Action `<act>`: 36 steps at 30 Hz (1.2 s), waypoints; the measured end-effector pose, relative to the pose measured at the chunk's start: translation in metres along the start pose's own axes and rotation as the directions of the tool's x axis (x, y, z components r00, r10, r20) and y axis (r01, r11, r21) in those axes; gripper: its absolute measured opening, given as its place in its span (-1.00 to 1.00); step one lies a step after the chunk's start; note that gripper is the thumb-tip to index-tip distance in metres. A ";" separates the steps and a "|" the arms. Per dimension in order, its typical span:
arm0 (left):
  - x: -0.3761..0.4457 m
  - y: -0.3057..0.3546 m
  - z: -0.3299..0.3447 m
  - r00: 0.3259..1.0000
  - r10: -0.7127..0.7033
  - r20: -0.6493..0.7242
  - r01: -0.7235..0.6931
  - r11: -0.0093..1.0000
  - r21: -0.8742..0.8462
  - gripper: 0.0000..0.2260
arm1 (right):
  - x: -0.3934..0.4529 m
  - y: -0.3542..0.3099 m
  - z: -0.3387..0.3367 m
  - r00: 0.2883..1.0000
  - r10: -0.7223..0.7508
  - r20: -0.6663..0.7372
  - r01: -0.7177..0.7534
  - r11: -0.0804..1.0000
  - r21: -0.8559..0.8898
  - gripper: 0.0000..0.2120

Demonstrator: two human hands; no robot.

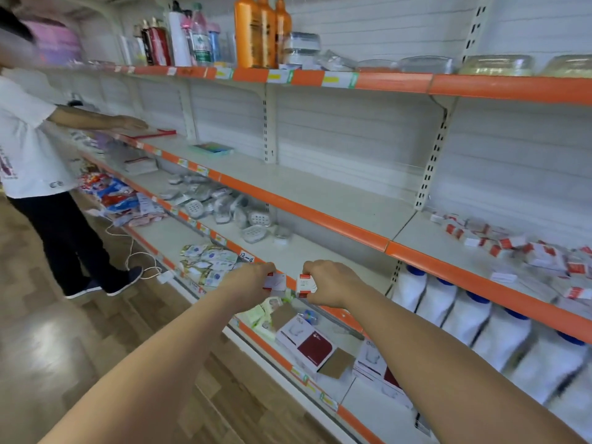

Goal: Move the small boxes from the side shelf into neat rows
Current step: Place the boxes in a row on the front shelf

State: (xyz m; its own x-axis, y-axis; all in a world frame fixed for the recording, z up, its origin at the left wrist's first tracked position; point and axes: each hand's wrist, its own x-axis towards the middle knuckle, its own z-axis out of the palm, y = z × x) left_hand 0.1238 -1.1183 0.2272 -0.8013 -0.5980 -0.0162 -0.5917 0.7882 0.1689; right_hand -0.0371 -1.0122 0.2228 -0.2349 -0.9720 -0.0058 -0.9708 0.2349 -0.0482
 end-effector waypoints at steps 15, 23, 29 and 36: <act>0.113 -0.080 -0.012 0.998 0.051 -0.030 -0.052 0.998 -0.032 -0.66 | 0.122 0.005 -0.006 0.999 0.042 0.030 -0.041 0.999 -0.021 -0.60; 0.169 -0.159 -0.029 0.992 0.129 -0.002 -0.129 0.991 -0.029 -0.66 | 0.198 -0.027 -0.009 0.990 0.141 0.031 -0.141 0.990 0.005 -0.59; 0.205 -0.221 -0.045 0.981 0.193 0.035 -0.192 0.981 -0.019 -0.65 | 0.253 -0.059 -0.012 0.975 0.224 0.016 -0.224 0.974 0.042 -0.58; 0.237 -0.271 -0.048 0.968 0.248 0.033 -0.247 0.968 -0.030 -0.65 | 0.302 -0.081 -0.004 0.963 0.269 0.023 -0.269 0.963 0.009 -0.59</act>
State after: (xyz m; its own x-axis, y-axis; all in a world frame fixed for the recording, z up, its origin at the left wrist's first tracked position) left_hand 0.0985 -1.4810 0.2243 -0.9255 -0.3786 -0.0060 -0.3723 0.9070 0.1968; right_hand -0.0298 -1.3248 0.2292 -0.4860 -0.8730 -0.0418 -0.8714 0.4877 -0.0538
